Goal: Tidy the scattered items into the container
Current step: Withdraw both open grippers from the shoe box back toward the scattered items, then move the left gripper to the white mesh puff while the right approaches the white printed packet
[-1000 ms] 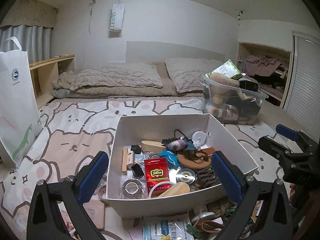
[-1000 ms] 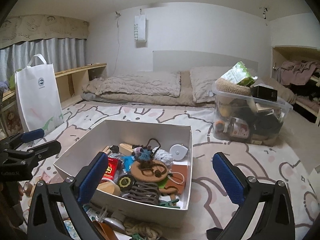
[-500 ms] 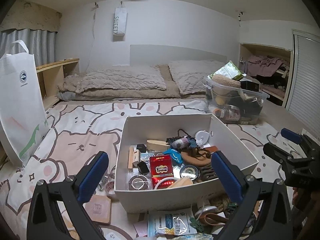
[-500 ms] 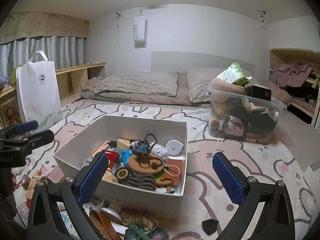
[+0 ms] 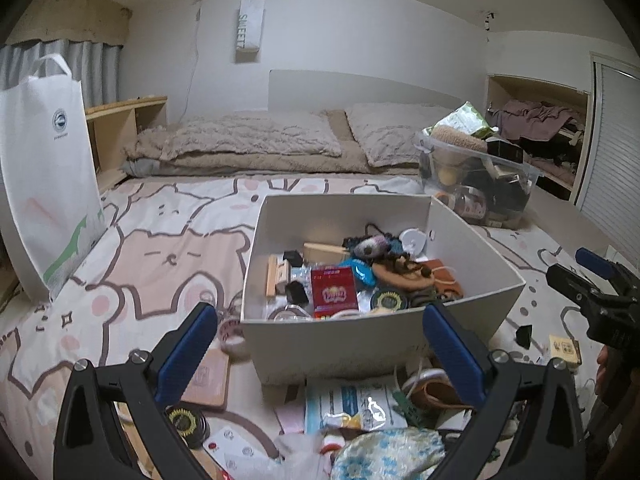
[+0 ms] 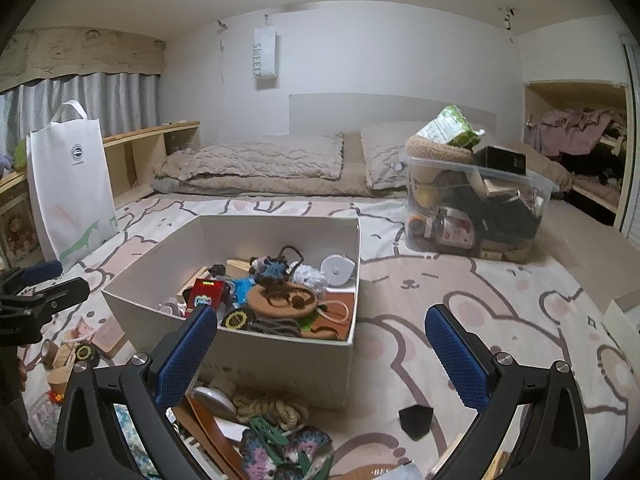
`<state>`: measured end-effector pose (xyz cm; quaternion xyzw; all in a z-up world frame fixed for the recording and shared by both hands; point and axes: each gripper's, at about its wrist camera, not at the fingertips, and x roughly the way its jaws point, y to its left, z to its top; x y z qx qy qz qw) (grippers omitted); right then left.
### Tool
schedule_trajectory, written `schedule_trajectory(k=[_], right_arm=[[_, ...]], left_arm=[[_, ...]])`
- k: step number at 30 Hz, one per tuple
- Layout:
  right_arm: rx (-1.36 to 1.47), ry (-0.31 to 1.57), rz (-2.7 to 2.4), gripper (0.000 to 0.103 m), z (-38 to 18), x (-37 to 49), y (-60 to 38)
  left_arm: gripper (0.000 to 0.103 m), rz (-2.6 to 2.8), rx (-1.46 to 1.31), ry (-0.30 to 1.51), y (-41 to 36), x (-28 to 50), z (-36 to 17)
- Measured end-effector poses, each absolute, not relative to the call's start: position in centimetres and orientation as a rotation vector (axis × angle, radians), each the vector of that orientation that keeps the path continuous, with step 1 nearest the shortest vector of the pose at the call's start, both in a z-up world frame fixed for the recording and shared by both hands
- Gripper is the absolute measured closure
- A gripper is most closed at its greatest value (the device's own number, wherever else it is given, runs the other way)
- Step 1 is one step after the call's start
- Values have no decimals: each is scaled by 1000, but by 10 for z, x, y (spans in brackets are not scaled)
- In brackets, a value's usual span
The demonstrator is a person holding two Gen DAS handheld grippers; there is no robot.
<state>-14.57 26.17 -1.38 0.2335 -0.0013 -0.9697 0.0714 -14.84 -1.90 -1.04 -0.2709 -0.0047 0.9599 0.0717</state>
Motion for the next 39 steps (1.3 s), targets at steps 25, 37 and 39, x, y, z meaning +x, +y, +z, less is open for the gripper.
schedule_trajectory(k=[25,37,39], right_arm=[[905,-20,-2917,0,-68,-122,272],[1107,-53,-2954,0,-102,-111,299],[1134,-61,-2960,0,-106,-110,304]], left_arm=[[0,2852,-1002,5,-32,-120,-72],[0,2860,-1055,-62,-51,-108,-87],[0,2860,-1075,-78,-54,-106,-91]])
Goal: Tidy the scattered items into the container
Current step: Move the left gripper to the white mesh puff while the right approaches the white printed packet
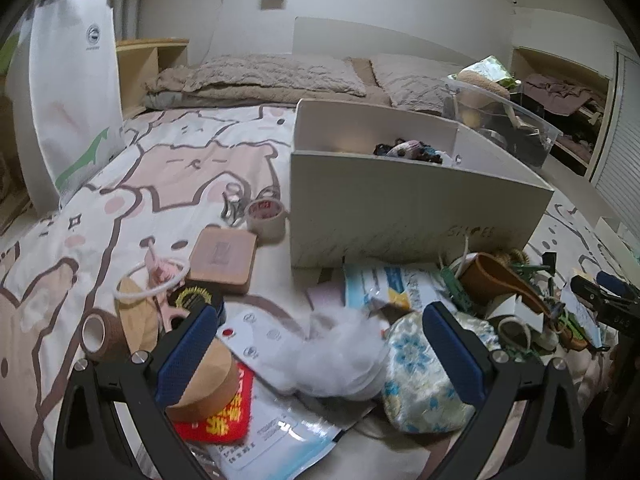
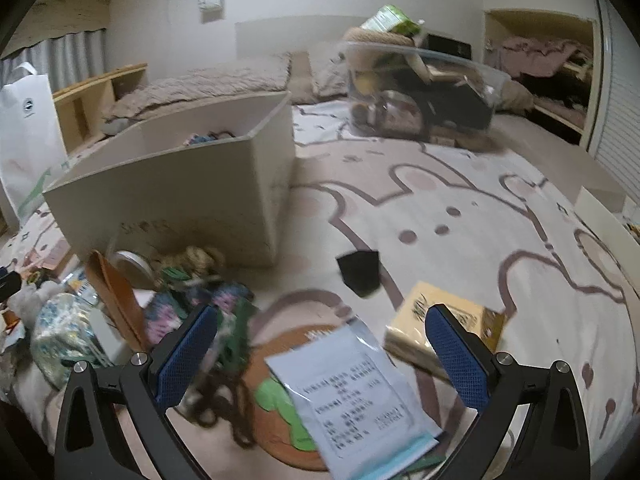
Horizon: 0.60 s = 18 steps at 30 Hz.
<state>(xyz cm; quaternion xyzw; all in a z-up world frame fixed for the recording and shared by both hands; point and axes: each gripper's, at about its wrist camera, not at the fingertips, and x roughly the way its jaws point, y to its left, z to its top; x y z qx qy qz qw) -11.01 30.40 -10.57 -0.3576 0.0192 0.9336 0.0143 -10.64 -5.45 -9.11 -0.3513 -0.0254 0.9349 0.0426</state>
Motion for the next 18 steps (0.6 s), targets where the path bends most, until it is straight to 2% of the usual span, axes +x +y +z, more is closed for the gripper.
schedule_trajectory(k=[9,18], right_arm=[[-1160,72,2851,0,-119,-103,316],[-1204,99,2810,0,-123,-99,321]], left_arm=[[0,2831,-1167,-157,-67,-100,-110],[0,2802,-1124,-190,-69,-97,-107]])
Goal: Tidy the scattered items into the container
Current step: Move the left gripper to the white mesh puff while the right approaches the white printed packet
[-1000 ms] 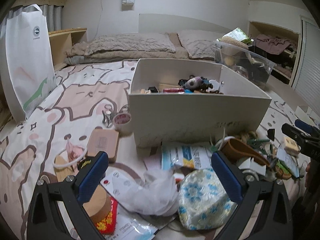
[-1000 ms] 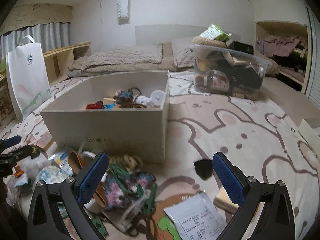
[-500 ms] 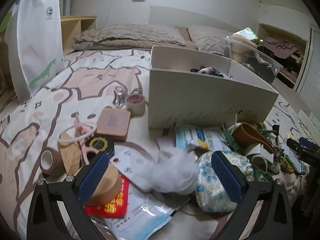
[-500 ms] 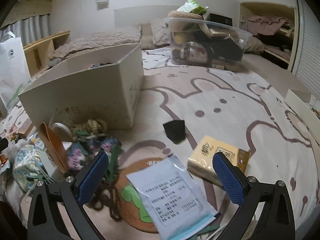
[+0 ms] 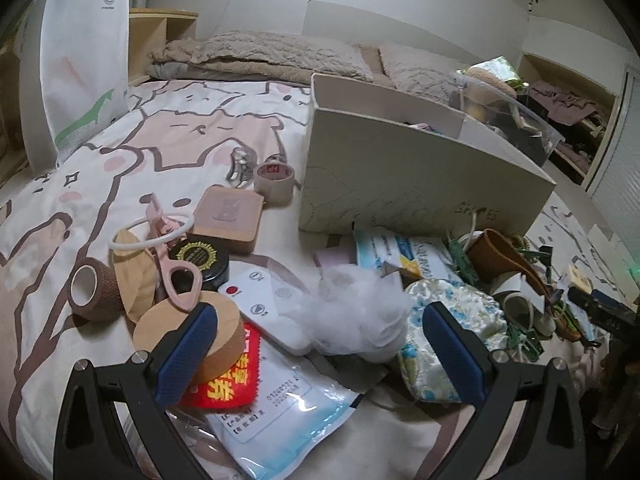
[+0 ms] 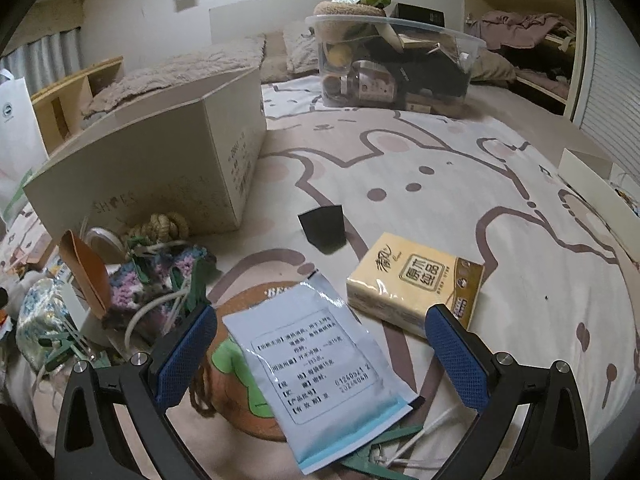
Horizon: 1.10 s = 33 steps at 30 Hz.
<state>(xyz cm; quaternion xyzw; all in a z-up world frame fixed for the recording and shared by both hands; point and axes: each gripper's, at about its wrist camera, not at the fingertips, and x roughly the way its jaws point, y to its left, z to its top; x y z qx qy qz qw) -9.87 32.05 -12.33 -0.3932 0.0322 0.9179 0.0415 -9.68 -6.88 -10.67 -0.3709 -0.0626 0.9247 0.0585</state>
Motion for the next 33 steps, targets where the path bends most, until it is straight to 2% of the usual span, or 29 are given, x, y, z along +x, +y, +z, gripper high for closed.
schedule_trajectory(k=[8,13,14,16,20,21,22,23,27,30,33], right_arm=[[-1255,160,2778,0,-128,-94,327],[-1278,194,2748,0,-131,-95,333],[-1281,190,2751,0,-131,-95,333],[-1279,169,2765,0,-131,-94,329],[-1288,93,2792,0,-130,-94,317],[-1292,82,2793,4,-131,-95,316],[-1293,79,2795,17,-131,-95,315],[-1302,90,2796,22,-131,-95,316],[-1331,132,2801,24,-134,-97,319],[-1335,144,2810,25,-136,-99,319],[-1328,172,2824,29,-137,-100,320]], left_arm=[[0,2793,-1117,-134,-58,-100,-106],[3,2732,-1151,-217,-57,-104,-112],[6,2721,-1160,-217,-56,-104,-114],[19,2704,-1183,-195,-51,-106,-117],[25,2708,-1184,-153,-46,-105,-118],[28,2709,-1184,-156,-47,-105,-118],[32,2710,-1184,-159,-47,-105,-118],[34,2710,-1182,-163,-48,-105,-118],[47,2714,-1179,-181,-53,-106,-118],[49,2711,-1176,-199,-55,-108,-118],[57,2710,-1168,-196,-53,-108,-118]])
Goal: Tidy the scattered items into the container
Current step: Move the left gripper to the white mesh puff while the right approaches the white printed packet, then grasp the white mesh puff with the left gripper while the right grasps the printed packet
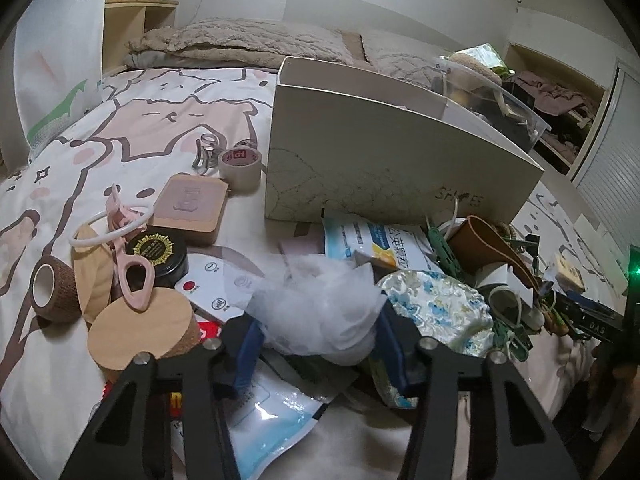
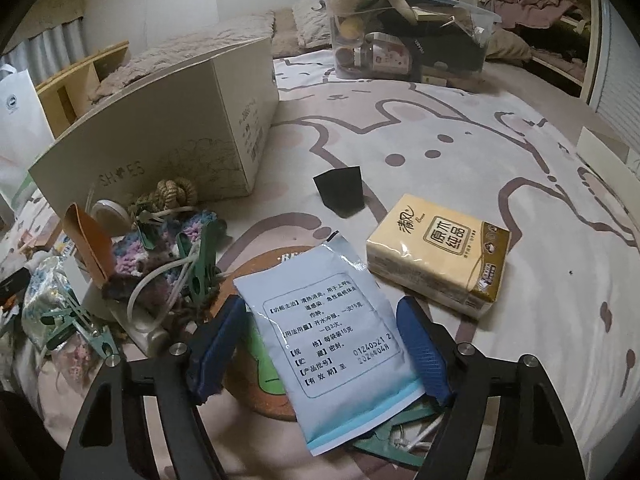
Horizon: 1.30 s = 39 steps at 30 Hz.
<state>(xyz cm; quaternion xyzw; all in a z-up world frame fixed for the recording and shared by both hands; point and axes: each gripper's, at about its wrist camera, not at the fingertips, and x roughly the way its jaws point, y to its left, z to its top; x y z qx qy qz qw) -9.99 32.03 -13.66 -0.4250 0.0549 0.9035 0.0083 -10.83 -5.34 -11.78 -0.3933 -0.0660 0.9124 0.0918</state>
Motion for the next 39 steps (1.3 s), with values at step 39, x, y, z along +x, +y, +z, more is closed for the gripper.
schedule_trajectory(k=[39], right_arm=[[-1049,382,3008,47,-94,-83,326]], left_arm=[[73,2755,-968,-293,-58,-91,-93]])
